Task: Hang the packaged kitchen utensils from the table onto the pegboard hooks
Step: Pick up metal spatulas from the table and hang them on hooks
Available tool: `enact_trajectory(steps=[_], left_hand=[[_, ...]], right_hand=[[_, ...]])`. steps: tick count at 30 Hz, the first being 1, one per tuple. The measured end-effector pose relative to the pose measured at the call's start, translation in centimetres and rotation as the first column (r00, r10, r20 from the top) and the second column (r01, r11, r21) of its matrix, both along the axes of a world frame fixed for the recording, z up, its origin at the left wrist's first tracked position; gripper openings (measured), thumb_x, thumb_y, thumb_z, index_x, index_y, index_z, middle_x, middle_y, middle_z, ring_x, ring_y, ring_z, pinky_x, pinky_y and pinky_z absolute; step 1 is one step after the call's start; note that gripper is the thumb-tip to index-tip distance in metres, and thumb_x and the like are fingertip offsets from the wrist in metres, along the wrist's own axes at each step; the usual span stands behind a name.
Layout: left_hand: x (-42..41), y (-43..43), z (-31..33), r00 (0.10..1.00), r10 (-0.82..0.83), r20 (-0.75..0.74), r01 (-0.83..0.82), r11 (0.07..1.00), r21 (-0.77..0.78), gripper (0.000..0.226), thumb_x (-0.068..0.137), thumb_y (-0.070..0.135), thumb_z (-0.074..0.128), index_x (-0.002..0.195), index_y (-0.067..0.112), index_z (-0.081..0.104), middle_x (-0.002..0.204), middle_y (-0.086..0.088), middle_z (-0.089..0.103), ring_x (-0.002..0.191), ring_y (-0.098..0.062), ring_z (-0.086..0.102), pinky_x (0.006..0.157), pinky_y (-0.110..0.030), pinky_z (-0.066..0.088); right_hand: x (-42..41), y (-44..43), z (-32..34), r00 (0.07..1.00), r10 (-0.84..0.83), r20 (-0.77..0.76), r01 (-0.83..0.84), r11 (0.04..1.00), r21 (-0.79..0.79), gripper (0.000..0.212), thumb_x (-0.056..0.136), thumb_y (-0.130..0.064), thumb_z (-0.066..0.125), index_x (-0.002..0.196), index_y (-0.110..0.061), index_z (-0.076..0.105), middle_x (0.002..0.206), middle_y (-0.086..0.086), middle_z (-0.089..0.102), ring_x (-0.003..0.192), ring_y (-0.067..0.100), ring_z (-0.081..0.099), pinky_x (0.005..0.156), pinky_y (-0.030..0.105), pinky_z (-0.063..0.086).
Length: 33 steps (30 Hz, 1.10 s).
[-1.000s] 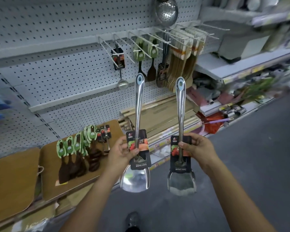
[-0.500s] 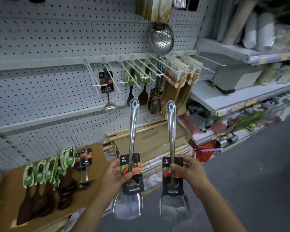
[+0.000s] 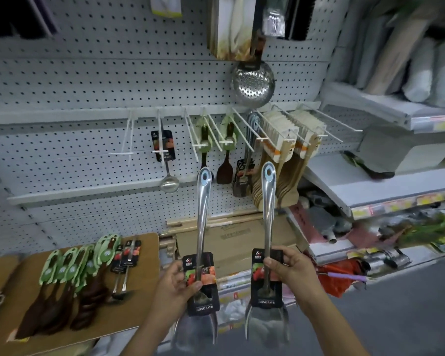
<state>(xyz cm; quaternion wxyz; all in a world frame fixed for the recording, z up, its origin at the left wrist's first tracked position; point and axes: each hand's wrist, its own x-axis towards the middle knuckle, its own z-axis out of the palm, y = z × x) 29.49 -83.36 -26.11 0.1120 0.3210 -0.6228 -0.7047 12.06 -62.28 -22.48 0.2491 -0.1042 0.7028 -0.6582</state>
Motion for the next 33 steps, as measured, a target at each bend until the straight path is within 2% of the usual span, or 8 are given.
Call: enact_trajectory(steps=[3,7,10,14,20,25,29,33], left_hand=[[-1.8,2.5,-0.1,0.998,0.067,-0.010,-0.067,0.997,0.037,0.063,0.073,-0.002,0.077,0.127,0.013,0.049,0.103,-0.009,0.075,0.092,-0.025,0.073,0.071,-0.039,0.061],[-3.9,5.2,-0.4,0.994,0.106,-0.005,-0.105,0.994,0.037,0.057,0.071,0.000,0.076,0.120,0.014,0.051,0.105,-0.013,0.074,0.096,-0.031,0.072,0.080,-0.050,0.059],[-4.7,6.7,-0.8,0.993,0.116,0.013,-0.117,0.992,0.040,0.055,0.072,-0.002,0.077,0.118,0.016,0.052,0.105,-0.012,0.075,0.095,-0.028,0.073,0.076,-0.041,0.060],[-5.7,6.6,-1.9,0.992,0.110,0.054,-0.114,0.991,0.070,0.094,0.040,0.026,0.100,0.120,0.014,0.053,0.105,-0.012,0.074,0.097,-0.028,0.071,0.088,-0.047,0.056],[-7.6,5.4,-3.9,0.994,0.066,0.089,-0.072,0.995,0.065,0.064,0.068,-0.010,0.080,0.115,0.025,0.054,0.099,-0.013,0.076,0.097,-0.032,0.069,0.096,-0.048,0.050],[-9.2,4.3,-4.4,0.996,0.043,0.072,-0.047,0.997,0.056,0.063,0.062,0.004,0.089,0.113,0.016,0.056,0.093,-0.013,0.076,0.094,-0.034,0.070,0.095,-0.049,0.051],[-10.4,3.6,-4.6,0.998,0.040,0.054,-0.044,0.997,0.068,0.054,0.070,-0.017,0.075,0.112,0.012,0.056,0.092,-0.011,0.077,0.084,-0.022,0.074,0.080,-0.030,0.058],[-11.4,3.4,-4.1,1.000,0.007,0.022,-0.008,0.996,0.085,0.073,0.053,0.015,0.094,0.114,0.008,0.055,0.095,-0.017,0.075,0.092,-0.032,0.072,0.083,-0.036,0.058]], right_hand=[[-3.9,2.1,-0.1,0.998,0.034,-0.047,-0.032,0.998,0.050,0.016,0.085,-0.003,0.074,0.099,-0.011,0.072,0.091,0.007,0.078,0.085,0.023,0.074,0.077,0.036,0.059],[-8.1,3.7,-0.2,0.997,0.072,-0.016,-0.071,0.996,0.049,0.015,0.087,-0.003,0.073,0.101,-0.008,0.070,0.091,0.007,0.077,0.081,0.020,0.073,0.068,0.029,0.058],[-10.1,3.8,-0.4,0.994,0.111,0.020,-0.112,0.992,0.062,0.017,0.087,-0.005,0.073,0.104,-0.009,0.070,0.095,0.008,0.077,0.083,0.022,0.075,0.070,0.030,0.059],[-12.0,2.8,-0.2,0.991,0.131,0.024,-0.132,0.988,0.074,0.014,0.088,-0.004,0.072,0.101,-0.010,0.070,0.092,0.007,0.078,0.074,0.013,0.074,0.058,0.019,0.055],[-14.2,1.1,-0.8,0.993,0.114,0.030,-0.116,0.989,0.089,0.012,0.088,-0.004,0.072,0.098,-0.011,0.071,0.093,0.009,0.077,0.077,0.016,0.074,0.062,0.024,0.058],[-15.6,0.5,-1.2,0.994,0.091,0.060,-0.096,0.991,0.097,0.013,0.087,0.000,0.071,0.099,-0.006,0.071,0.090,0.011,0.076,0.078,0.020,0.073,0.064,0.025,0.058],[-16.1,0.5,-1.1,0.992,0.108,0.065,-0.114,0.990,0.081,0.011,0.088,0.001,0.070,0.098,-0.003,0.070,0.089,0.012,0.077,0.074,0.019,0.074,0.059,0.020,0.056],[-16.6,0.4,-1.7,0.989,0.138,0.049,-0.142,0.987,0.080,0.013,0.088,0.000,0.070,0.100,-0.003,0.071,0.090,0.012,0.077,0.077,0.018,0.074,0.062,0.021,0.056]])
